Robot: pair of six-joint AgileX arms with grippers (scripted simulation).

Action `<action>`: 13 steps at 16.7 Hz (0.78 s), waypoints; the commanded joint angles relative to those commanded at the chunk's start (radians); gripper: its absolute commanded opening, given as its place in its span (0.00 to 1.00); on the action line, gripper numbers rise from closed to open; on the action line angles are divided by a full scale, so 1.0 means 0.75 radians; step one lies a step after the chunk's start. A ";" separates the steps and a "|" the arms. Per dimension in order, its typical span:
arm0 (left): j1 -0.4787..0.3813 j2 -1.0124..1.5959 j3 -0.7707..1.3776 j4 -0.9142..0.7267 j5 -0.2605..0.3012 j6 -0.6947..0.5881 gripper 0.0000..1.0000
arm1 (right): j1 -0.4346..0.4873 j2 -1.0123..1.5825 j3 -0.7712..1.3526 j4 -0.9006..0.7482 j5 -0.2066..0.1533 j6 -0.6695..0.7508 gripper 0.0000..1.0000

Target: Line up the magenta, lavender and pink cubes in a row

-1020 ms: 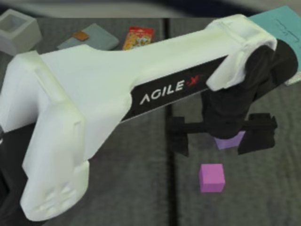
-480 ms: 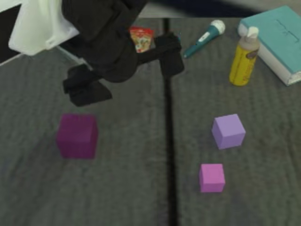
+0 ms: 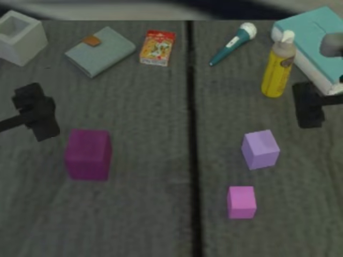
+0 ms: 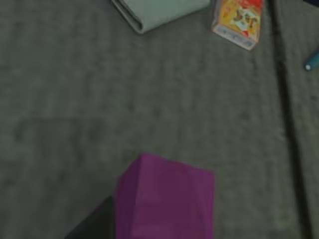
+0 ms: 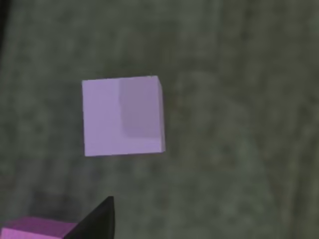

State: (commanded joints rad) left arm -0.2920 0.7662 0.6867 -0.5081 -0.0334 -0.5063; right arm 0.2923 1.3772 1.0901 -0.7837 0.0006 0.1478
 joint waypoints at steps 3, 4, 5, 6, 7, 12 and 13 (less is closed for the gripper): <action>0.155 -0.366 -0.354 0.221 0.010 0.213 1.00 | 0.072 0.359 0.267 -0.192 -0.001 0.036 1.00; 0.200 -0.472 -0.454 0.290 0.014 0.283 1.00 | 0.095 0.465 0.349 -0.250 -0.001 0.046 1.00; 0.242 -0.570 -0.544 0.357 0.019 0.350 1.00 | 0.114 0.555 0.421 -0.299 -0.001 0.056 1.00; 0.280 -0.660 -0.624 0.421 0.023 0.414 1.00 | 0.133 0.640 0.493 -0.347 -0.001 0.065 1.00; 0.313 -0.742 -0.696 0.479 0.028 0.474 1.00 | 0.150 0.714 0.558 -0.389 -0.001 0.074 1.00; 0.411 -1.008 -0.906 0.667 0.044 0.664 1.00 | 0.200 0.913 0.758 -0.507 0.002 0.098 1.00; 0.416 -1.022 -0.916 0.677 0.045 0.675 1.00 | 0.203 0.922 0.768 -0.513 0.002 0.099 1.00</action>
State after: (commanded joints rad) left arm 0.0200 0.0000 0.0000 0.0000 0.0000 0.0000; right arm 0.4445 2.0685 1.6659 -1.1682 0.0019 0.2219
